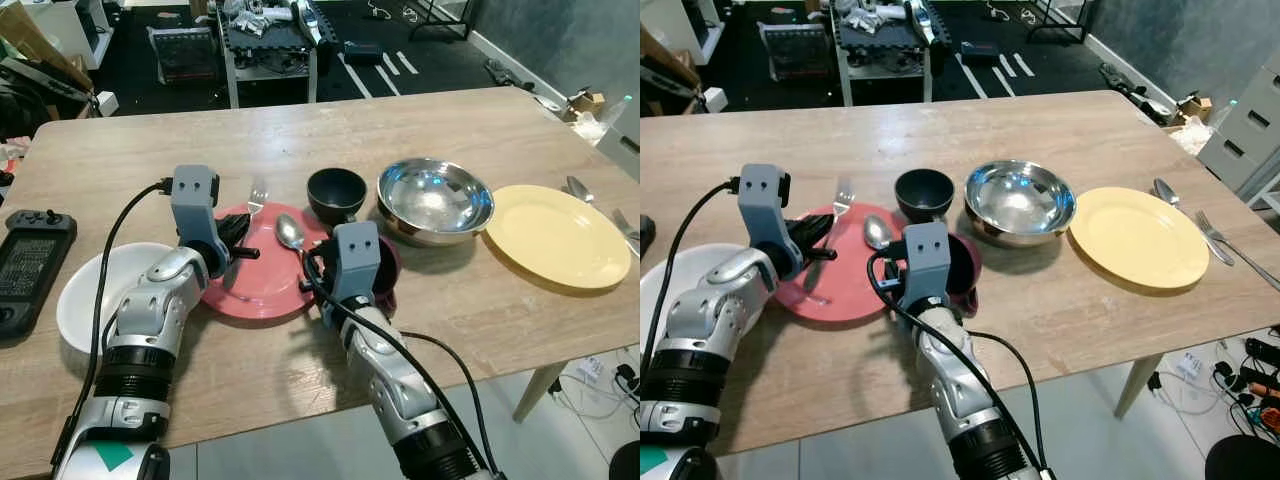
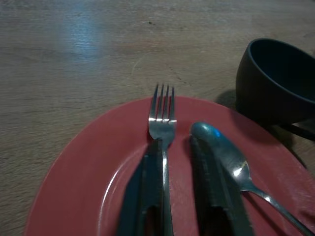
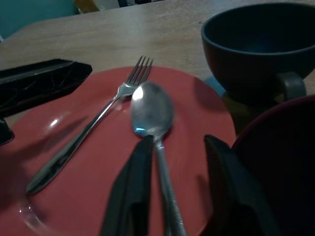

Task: Setting the table

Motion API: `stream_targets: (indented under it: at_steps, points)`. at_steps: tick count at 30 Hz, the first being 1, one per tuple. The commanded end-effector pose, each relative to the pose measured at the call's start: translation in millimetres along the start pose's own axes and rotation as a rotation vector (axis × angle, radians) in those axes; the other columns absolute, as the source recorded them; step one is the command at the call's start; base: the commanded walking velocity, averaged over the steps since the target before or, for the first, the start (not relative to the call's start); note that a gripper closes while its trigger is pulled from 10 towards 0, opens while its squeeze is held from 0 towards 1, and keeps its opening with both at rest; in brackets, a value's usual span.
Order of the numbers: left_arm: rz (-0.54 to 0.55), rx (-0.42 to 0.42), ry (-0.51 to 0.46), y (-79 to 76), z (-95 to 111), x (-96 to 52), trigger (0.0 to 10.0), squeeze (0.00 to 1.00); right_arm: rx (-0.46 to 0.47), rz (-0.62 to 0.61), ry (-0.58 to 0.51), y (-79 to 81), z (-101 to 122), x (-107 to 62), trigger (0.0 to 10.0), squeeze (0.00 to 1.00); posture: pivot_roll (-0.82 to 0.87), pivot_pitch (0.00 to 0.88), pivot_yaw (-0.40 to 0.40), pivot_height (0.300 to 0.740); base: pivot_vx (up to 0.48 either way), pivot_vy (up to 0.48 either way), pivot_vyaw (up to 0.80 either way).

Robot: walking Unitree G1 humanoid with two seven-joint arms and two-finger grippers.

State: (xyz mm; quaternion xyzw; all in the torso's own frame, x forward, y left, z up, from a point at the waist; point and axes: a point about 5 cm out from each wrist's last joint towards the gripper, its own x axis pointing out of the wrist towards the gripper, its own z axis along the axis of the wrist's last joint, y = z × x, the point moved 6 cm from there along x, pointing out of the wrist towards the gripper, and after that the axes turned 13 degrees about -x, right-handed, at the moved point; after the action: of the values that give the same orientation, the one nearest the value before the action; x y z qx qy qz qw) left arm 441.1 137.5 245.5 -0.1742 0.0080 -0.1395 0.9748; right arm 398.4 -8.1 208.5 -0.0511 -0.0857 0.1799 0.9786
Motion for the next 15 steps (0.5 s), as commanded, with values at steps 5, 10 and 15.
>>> stream_targets:
  at_steps: [5,10,15]
  points:
    - [0.0,-0.008,0.029,1.7,-9.7,-0.7,10.0,1.0,0.149,0.086,-0.105,32.8,33.7,1.6,10.0,1.0,0.07,0.235,0.066,0.74,0.0,0.0,0.0]
    - [-0.019,0.092,-0.066,-4.4,11.2,-5.2,10.0,0.0,0.198,0.096,-0.257,23.3,74.5,-9.8,10.0,0.0,0.07,0.225,0.068,0.74,0.0,0.0,0.0]
    - [-0.103,0.336,-0.077,-19.3,16.4,-22.4,10.0,0.0,0.03,-0.029,-0.327,-26.1,88.9,-31.3,10.0,0.0,0.07,0.217,0.073,0.74,0.0,0.0,0.0]
